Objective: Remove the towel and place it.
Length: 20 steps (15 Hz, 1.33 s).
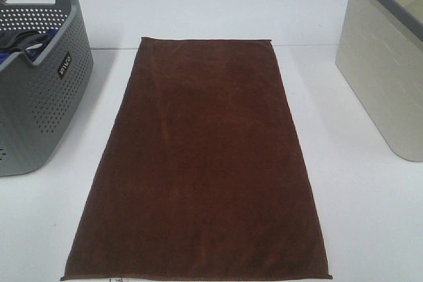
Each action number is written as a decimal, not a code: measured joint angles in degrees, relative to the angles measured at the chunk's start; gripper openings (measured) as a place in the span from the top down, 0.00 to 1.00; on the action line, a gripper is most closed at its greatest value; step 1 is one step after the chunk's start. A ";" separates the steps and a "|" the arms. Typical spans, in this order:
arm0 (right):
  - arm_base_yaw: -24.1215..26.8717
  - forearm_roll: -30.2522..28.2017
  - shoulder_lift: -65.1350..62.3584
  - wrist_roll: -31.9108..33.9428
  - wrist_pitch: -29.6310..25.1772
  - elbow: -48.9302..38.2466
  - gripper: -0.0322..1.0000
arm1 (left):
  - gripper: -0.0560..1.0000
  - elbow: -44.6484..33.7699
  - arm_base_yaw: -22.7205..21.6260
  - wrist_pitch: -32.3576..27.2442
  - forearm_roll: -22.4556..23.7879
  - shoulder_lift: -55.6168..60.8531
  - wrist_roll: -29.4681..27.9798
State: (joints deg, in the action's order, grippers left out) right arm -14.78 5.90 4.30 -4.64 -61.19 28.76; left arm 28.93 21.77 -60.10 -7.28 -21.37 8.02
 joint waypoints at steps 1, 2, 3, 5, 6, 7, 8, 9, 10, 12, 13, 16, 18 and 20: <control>0.11 0.00 0.00 0.00 0.00 0.00 0.35 | 0.18 0.00 -0.17 0.00 0.00 0.17 0.00; 1.55 0.00 0.00 0.00 0.00 0.00 0.35 | 0.18 0.00 -2.06 0.00 -0.06 1.26 0.00; 4.07 0.00 0.00 0.00 0.00 0.00 0.35 | 0.18 0.00 -5.10 0.00 -0.11 3.27 0.00; 9.40 0.00 0.00 0.00 0.00 0.00 0.35 | 0.18 0.00 -12.78 0.00 -0.11 9.28 0.00; 11.34 0.00 0.00 0.00 0.00 0.00 0.35 | 0.18 0.00 -16.44 0.00 -0.11 12.15 0.06; 12.32 0.00 0.00 0.00 0.00 0.00 0.35 | 0.18 0.00 -19.02 0.00 -0.11 14.78 0.06; 12.61 0.00 0.00 0.00 0.00 0.00 0.35 | 0.18 0.00 -20.34 0.00 -0.11 17.42 0.06; 12.61 0.00 -0.17 0.00 0.00 0.00 0.35 | 0.18 0.00 -20.68 0.00 -0.11 19.37 0.11; 12.61 0.00 -0.97 0.00 0.00 0.00 0.35 | 0.18 0.00 -20.68 -0.06 -0.11 21.03 0.11; 12.61 0.00 -4.07 0.00 0.06 0.00 0.35 | 0.18 0.00 -20.68 -0.06 -0.11 21.66 0.11; 12.61 0.06 -4.47 0.00 0.11 0.00 0.35 | 0.18 0.00 -20.68 -0.06 -0.11 21.66 0.11; 12.61 0.06 -4.70 0.00 0.11 0.00 0.35 | 0.18 0.00 -20.68 -0.06 -0.11 21.66 0.11; 12.61 0.06 -4.70 0.00 0.11 0.00 0.35 | 0.18 0.00 -20.68 -0.06 -0.11 21.66 0.11; 12.61 0.06 -4.70 0.00 0.11 0.00 0.35 | 0.18 0.00 -20.68 -0.06 -0.11 21.66 0.11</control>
State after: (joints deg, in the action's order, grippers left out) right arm -2.18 5.96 -0.40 -4.64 -61.08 28.76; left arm 28.93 1.09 -60.16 -7.39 0.29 8.14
